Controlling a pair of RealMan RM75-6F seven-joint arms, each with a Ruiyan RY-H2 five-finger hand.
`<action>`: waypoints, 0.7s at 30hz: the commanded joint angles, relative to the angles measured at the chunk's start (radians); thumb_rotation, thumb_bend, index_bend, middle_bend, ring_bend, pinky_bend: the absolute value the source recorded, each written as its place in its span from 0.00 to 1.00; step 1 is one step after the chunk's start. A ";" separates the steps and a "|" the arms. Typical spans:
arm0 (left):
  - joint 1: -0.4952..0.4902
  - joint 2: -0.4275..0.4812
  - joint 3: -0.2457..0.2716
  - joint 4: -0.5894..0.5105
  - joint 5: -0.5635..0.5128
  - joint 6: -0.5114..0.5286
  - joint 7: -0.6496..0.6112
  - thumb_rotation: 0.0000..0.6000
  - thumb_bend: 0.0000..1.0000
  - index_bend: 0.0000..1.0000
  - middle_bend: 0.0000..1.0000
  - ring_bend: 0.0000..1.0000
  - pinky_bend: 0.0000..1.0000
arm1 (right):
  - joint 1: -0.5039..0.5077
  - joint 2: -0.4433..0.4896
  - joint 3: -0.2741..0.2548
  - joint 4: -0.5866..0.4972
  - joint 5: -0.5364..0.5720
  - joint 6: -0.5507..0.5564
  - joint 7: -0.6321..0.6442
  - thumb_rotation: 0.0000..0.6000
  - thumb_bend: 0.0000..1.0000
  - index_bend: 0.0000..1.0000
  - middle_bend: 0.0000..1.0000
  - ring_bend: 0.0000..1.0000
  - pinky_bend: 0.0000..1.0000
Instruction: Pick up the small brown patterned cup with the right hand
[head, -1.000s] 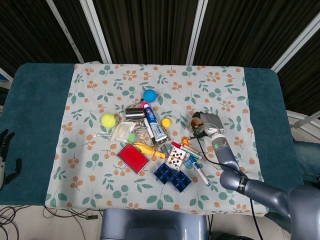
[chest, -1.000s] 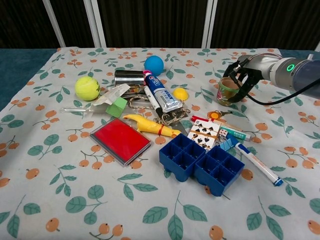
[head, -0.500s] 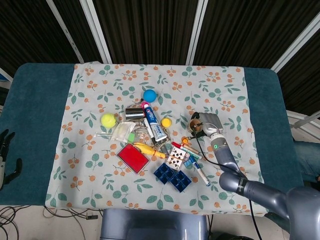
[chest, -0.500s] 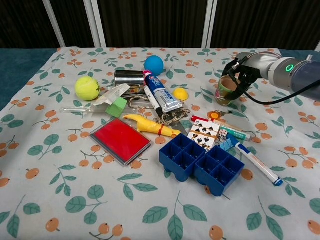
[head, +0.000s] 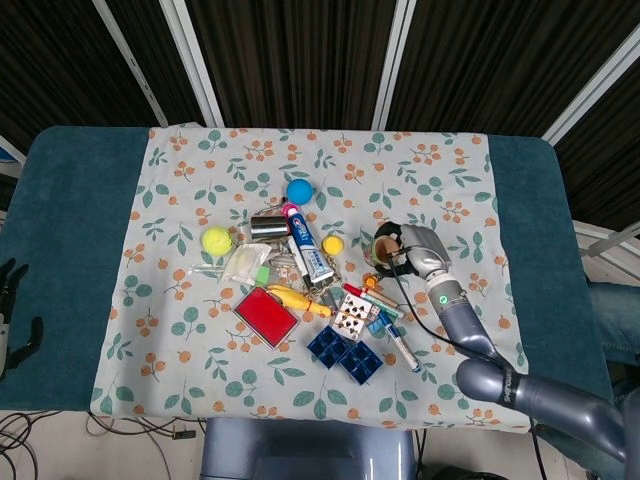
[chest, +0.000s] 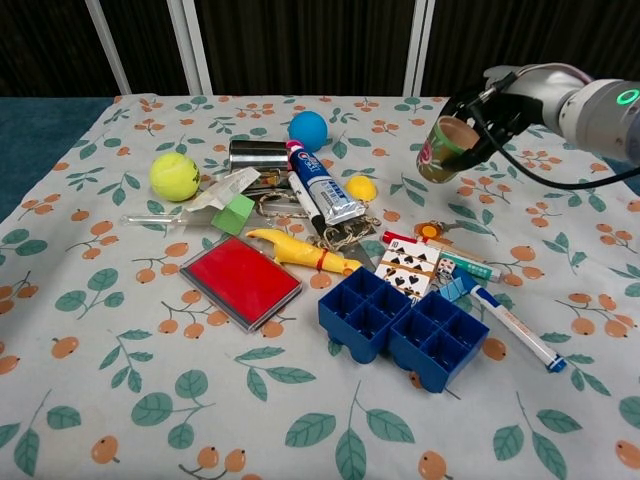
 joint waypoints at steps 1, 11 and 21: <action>0.001 -0.001 0.001 0.000 0.002 0.002 0.002 1.00 0.50 0.00 0.00 0.01 0.07 | -0.102 0.133 0.026 -0.175 -0.139 0.028 0.180 1.00 0.31 0.49 0.47 0.48 0.45; 0.006 -0.004 0.002 -0.004 0.008 0.014 0.011 1.00 0.50 0.00 0.00 0.01 0.07 | -0.240 0.287 -0.035 -0.278 -0.520 0.107 0.570 1.00 0.31 0.49 0.45 0.47 0.45; 0.007 -0.005 0.002 -0.005 0.006 0.015 0.017 1.00 0.50 0.00 0.00 0.01 0.07 | -0.286 0.374 -0.101 -0.266 -0.743 0.253 1.019 1.00 0.31 0.49 0.45 0.47 0.45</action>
